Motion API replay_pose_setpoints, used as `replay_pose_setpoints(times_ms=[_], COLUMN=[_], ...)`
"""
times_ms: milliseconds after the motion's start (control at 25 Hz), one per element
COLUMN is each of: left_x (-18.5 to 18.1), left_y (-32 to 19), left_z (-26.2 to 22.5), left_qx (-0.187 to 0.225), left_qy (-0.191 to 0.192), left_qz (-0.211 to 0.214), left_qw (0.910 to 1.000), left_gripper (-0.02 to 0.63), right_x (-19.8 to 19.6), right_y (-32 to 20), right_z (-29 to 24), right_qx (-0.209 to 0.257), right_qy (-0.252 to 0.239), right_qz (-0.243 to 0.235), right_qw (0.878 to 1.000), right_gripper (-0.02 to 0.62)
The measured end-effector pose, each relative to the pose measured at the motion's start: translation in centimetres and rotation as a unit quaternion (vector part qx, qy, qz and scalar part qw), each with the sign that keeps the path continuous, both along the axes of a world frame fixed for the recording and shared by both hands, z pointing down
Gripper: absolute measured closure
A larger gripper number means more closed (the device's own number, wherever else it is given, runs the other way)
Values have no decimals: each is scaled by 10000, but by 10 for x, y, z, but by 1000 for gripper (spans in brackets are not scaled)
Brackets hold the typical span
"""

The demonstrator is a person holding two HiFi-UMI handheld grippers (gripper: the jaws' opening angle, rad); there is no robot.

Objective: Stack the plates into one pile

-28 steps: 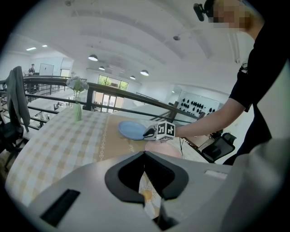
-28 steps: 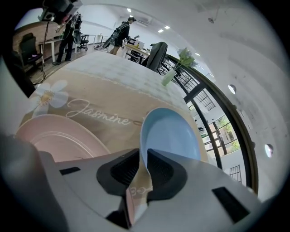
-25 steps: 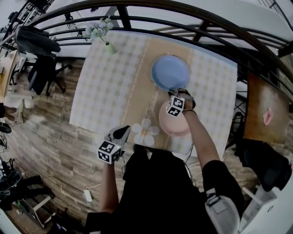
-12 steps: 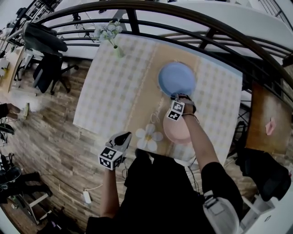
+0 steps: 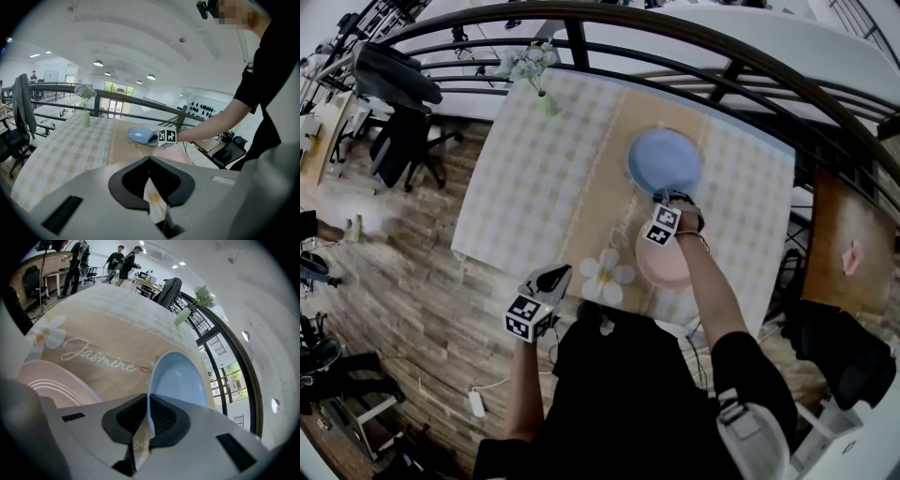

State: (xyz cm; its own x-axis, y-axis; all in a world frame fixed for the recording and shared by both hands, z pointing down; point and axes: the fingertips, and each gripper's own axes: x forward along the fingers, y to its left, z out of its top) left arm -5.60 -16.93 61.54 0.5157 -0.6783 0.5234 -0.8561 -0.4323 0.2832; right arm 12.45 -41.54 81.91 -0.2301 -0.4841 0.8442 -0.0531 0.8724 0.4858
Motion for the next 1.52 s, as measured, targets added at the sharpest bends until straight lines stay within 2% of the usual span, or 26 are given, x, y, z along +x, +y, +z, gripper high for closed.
replay_pose_setpoints(times_ms=[560, 880, 1520], left_x=[-18, -39, -55], left_y=[32, 62, 114], left_z=[-11, -16, -16], left_qx=[226, 309, 304], left_qy=[37, 127, 295], left_qz=[199, 397, 1021], left_qw=[9995, 9987, 9939], left_gripper=[604, 604, 604], right_x=[32, 41, 61], right_y=[32, 81, 184], right_z=[-31, -44, -58], right_qx=[278, 351, 392], right_qy=[198, 292, 300], right_qz=[432, 729, 1441], right_qw=[9985, 9963, 9883], right_gripper=[572, 572, 572])
